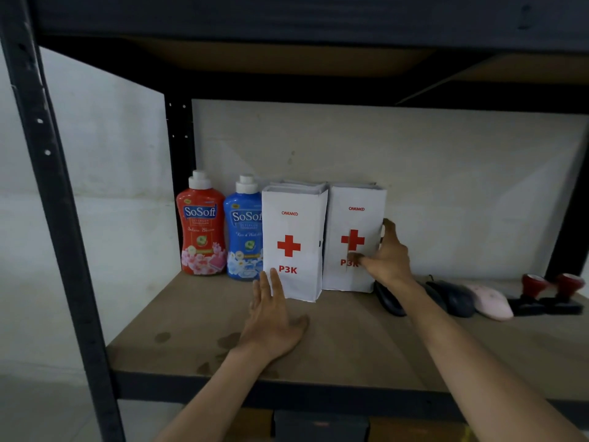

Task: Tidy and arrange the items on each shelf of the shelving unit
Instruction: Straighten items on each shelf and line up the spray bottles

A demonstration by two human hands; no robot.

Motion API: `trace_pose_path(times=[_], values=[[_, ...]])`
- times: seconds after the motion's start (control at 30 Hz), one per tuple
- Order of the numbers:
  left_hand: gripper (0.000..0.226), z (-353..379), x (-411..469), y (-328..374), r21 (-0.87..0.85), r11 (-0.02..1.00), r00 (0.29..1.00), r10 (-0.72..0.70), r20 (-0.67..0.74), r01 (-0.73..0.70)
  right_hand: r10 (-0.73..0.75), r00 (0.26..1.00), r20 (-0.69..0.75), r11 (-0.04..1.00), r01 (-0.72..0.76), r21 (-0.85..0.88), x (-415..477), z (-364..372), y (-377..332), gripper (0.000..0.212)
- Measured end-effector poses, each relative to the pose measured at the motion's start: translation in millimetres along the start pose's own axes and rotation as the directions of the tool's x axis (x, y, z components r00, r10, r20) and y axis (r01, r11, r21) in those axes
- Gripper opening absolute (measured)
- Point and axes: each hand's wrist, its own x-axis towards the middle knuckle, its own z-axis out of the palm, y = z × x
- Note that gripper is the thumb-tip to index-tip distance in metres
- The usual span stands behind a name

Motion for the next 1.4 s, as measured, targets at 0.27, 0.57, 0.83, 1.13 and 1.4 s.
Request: trace_pose_path(times=[0.27,0.57,0.83,1.13,1.4], values=[[0.081,-17.4,-20.3,0.7,0.184,0.983,0.978,-0.025,0.208,-0.014,-0.35,0.888,-0.297,0.937,0.335,-0.104,-16.8,1.5,-67.3,0.077],[0.076,-28.8,-36.9,-10.1,0.21,0.977,0.957,-0.03,0.29,-0.033,-0.317,0.747,0.584,0.48,0.658,-0.58,15.8,20.6,-152.4,0.108],[0.077,-22.6,-32.5,-15.6,0.185,0.983,0.963,-0.033,0.266,-0.017,-0.369,0.688,0.625,0.492,0.715,-0.496,35.4,25.0,-153.8,0.105],[0.074,-28.1,-35.1,-12.2,0.151,0.988,0.966,0.001,0.259,-0.042,-0.411,0.663,0.626,0.521,0.734,-0.435,48.0,20.1,-144.0,0.099],[0.075,-26.6,-34.3,-15.0,0.135,0.99,0.965,-0.006,0.262,-0.03,-0.261,0.713,0.651,0.74,0.58,-0.339,53.2,9.4,-171.9,0.069]])
